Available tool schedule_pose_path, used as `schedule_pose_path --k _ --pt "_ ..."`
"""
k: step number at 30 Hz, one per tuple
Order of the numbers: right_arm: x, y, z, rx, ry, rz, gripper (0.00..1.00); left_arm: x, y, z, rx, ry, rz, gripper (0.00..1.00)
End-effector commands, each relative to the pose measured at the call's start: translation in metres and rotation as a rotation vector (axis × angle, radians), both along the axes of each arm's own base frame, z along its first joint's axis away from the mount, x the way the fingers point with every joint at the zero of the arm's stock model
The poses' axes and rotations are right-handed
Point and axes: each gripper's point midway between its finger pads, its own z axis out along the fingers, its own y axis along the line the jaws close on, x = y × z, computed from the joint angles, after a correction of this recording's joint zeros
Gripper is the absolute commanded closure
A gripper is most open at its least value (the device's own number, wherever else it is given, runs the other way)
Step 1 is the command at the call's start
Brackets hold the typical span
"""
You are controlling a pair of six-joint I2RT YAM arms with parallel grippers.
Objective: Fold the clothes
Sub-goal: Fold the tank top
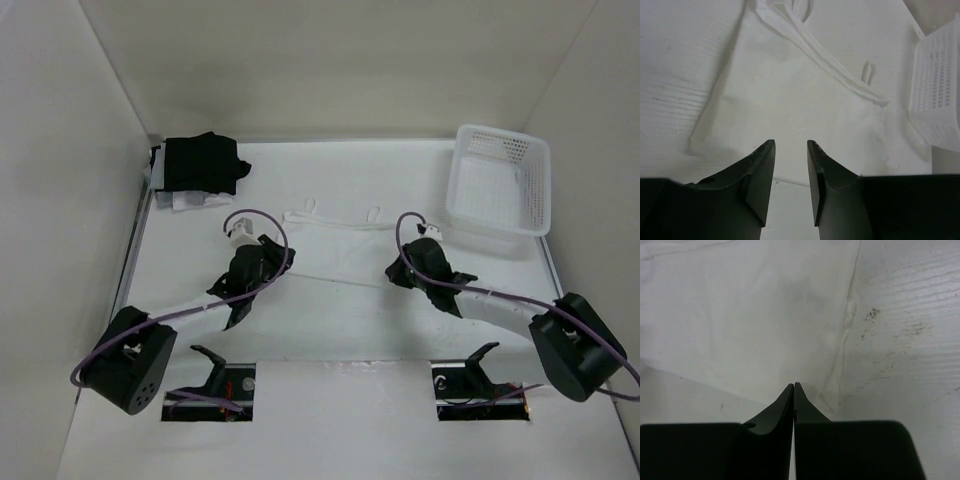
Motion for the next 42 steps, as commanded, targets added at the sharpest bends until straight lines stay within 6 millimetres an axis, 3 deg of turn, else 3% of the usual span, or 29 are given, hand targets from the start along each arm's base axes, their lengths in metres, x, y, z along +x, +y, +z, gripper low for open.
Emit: schedule_pose_path --k 1,3,7,13,16,21,24,31,37,42 --pt "0.012 0.016 0.005 0.052 -0.033 0.019 0.96 0.013 -0.018 0.018 -0.034 -0.050 -0.013 0.72" --pt "0.008 0.014 -0.007 0.047 -0.003 0.009 0.96 0.016 -0.012 -0.001 -0.023 -0.004 0.014 0.74" --pt "0.006 0.009 -0.011 0.054 0.007 -0.027 0.95 0.015 0.015 -0.031 -0.007 0.049 0.082 0.75" --pt "-0.005 0.001 -0.027 0.043 0.082 -0.077 0.94 0.001 0.033 -0.050 0.005 0.087 0.119 0.70" --pt "-0.006 -0.003 -0.023 0.050 0.062 -0.095 0.87 0.000 0.040 -0.047 -0.015 0.077 0.140 0.66" --pt "-0.008 -0.010 0.014 0.094 -0.056 -0.106 0.62 -0.003 0.038 -0.014 -0.055 -0.024 0.128 0.58" --pt "-0.015 -0.019 0.026 0.098 -0.078 -0.118 0.53 -0.006 0.046 -0.013 -0.049 -0.030 0.145 0.58" --pt "-0.032 -0.025 -0.001 0.011 0.039 -0.095 0.51 -0.016 0.060 -0.055 0.050 0.140 0.171 0.58" --pt "-0.026 -0.020 -0.007 0.002 0.058 -0.093 0.51 -0.011 0.052 -0.060 0.056 0.173 0.155 0.61" --pt "-0.022 -0.011 -0.015 0.006 0.084 -0.071 0.54 -0.010 0.052 -0.063 0.058 0.184 0.157 0.69"
